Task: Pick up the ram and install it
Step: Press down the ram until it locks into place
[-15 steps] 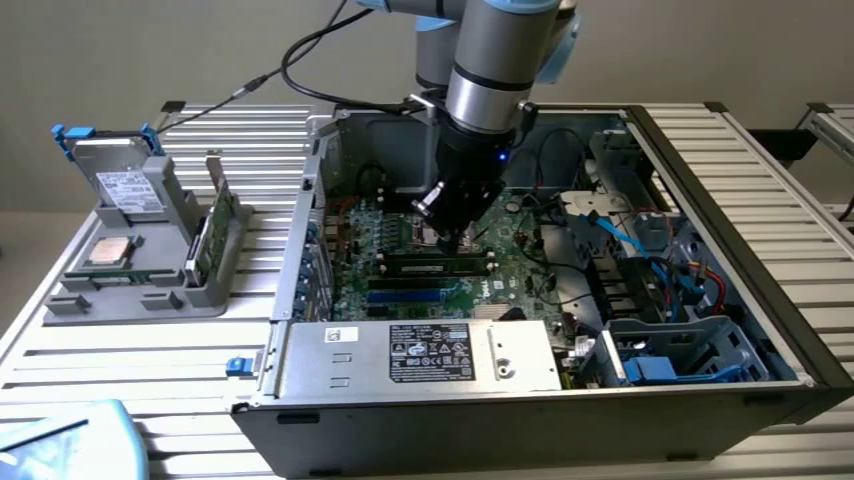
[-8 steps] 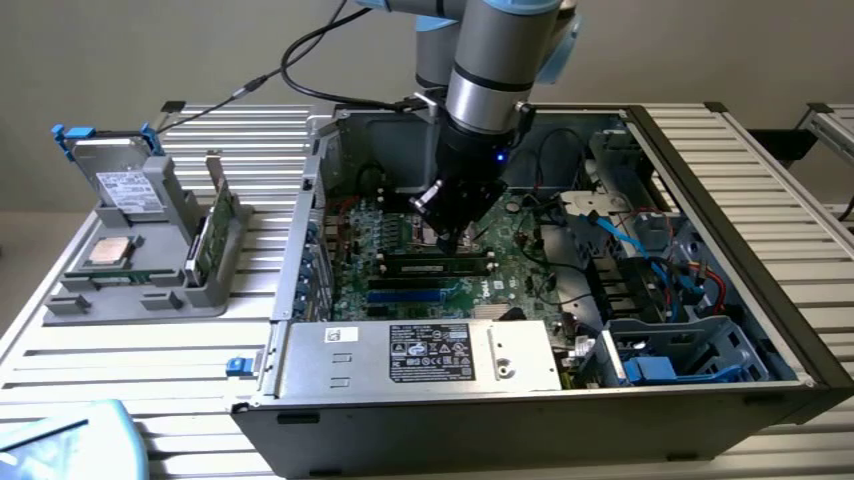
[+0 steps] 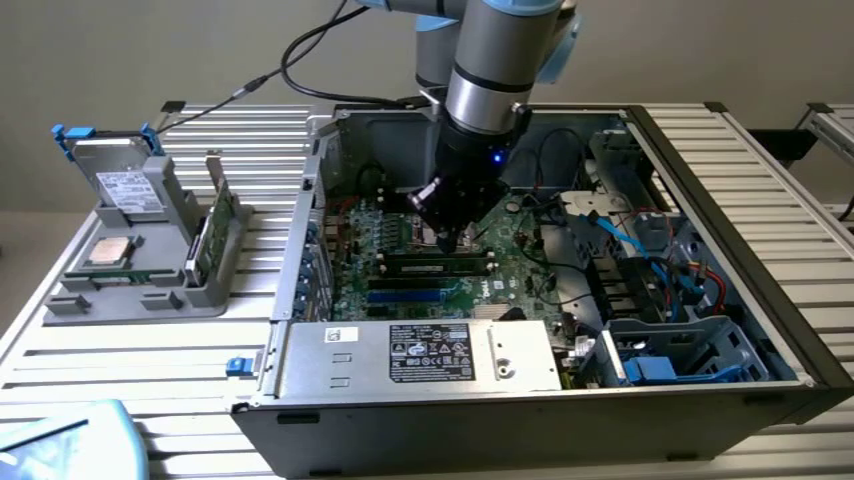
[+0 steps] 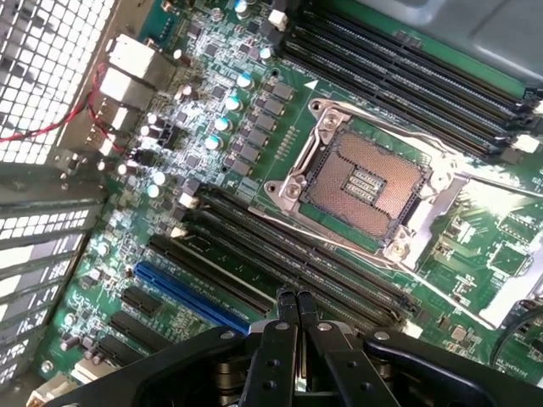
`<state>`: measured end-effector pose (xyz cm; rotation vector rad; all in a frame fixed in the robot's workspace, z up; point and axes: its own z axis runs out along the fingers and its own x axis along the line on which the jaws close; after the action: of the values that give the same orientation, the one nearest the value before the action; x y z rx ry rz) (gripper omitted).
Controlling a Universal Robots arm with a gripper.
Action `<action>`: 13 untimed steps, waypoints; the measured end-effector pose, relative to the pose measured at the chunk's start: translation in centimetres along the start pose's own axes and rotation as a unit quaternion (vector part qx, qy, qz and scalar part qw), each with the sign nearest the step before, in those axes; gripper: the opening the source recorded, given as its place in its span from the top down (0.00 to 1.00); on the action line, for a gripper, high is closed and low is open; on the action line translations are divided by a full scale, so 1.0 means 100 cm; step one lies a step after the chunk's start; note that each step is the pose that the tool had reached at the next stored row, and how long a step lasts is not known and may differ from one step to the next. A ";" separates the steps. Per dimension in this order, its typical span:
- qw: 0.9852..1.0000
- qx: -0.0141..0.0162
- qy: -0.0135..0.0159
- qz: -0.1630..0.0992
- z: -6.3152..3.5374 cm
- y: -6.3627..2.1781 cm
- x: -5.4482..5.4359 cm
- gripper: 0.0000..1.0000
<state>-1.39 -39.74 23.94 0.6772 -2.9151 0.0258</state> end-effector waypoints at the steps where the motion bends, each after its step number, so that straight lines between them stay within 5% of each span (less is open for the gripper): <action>1: 1.000 -0.001 0.000 0.006 0.0000 0.0000 0.000 0.90; 8: 0.999 -0.006 -0.001 0.050 0.0000 0.0000 0.000 0.90; 13: 0.996 -0.011 -0.003 0.087 0.0000 0.0000 0.000 0.90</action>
<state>-1.40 -39.74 23.94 0.4183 -2.9656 0.0121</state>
